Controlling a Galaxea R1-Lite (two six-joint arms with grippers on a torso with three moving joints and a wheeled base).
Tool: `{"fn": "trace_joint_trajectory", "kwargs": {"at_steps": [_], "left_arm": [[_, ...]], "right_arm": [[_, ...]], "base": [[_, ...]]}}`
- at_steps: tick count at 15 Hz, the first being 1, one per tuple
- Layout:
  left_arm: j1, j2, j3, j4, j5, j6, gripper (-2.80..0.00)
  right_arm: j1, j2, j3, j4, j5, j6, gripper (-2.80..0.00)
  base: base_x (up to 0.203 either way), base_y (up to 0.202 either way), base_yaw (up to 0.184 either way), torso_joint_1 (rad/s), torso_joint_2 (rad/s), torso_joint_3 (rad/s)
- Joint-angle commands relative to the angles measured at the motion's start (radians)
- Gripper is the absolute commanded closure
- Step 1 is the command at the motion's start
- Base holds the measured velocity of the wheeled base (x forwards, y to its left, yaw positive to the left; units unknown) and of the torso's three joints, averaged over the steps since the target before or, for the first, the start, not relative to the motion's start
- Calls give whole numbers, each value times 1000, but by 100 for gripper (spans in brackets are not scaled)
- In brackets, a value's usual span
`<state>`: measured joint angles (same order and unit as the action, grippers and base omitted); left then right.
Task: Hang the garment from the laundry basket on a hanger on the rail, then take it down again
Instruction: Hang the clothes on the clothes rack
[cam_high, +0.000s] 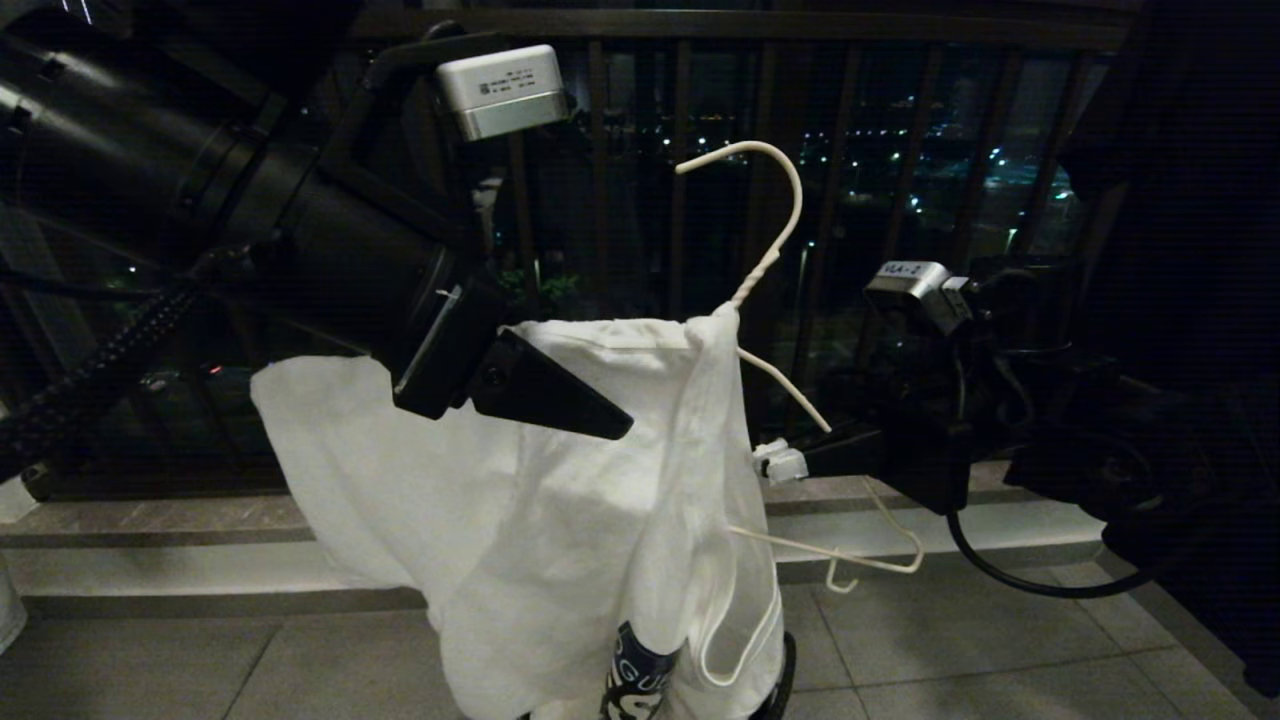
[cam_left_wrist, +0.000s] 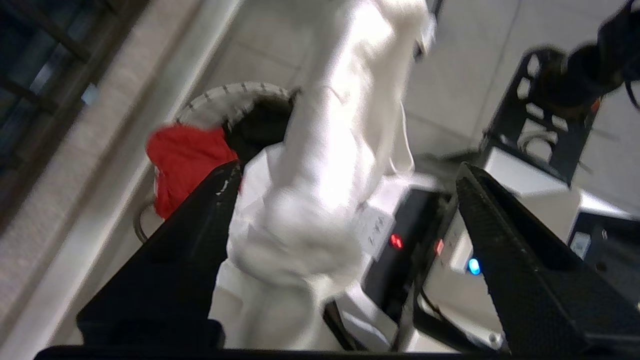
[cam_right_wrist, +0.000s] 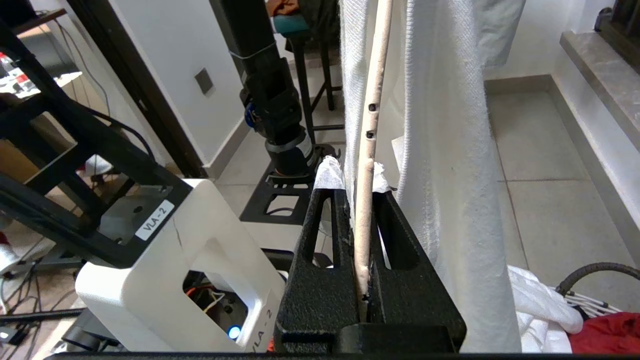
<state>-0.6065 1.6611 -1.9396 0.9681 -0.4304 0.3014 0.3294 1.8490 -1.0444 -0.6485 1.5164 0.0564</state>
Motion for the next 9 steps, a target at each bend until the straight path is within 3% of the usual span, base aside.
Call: {"fn": "trace_joint_trajectory", "kwargs": {"at_steps": [1, 5, 9], "left_arm": [[-2, 8, -1, 28, 1, 16, -280], [-2, 36, -2, 34, 56, 55, -280], [1, 53, -1, 27, 57, 61, -280]], "right_arm": [[2, 7, -3, -3, 8, 0, 0], [2, 7, -3, -3, 7, 0, 0], [2, 7, -4, -3, 7, 0, 0]], "base": [[0, 0, 0, 0, 0, 0], [0, 0, 0, 0, 0, 0], [0, 0, 0, 0, 0, 0]]}}
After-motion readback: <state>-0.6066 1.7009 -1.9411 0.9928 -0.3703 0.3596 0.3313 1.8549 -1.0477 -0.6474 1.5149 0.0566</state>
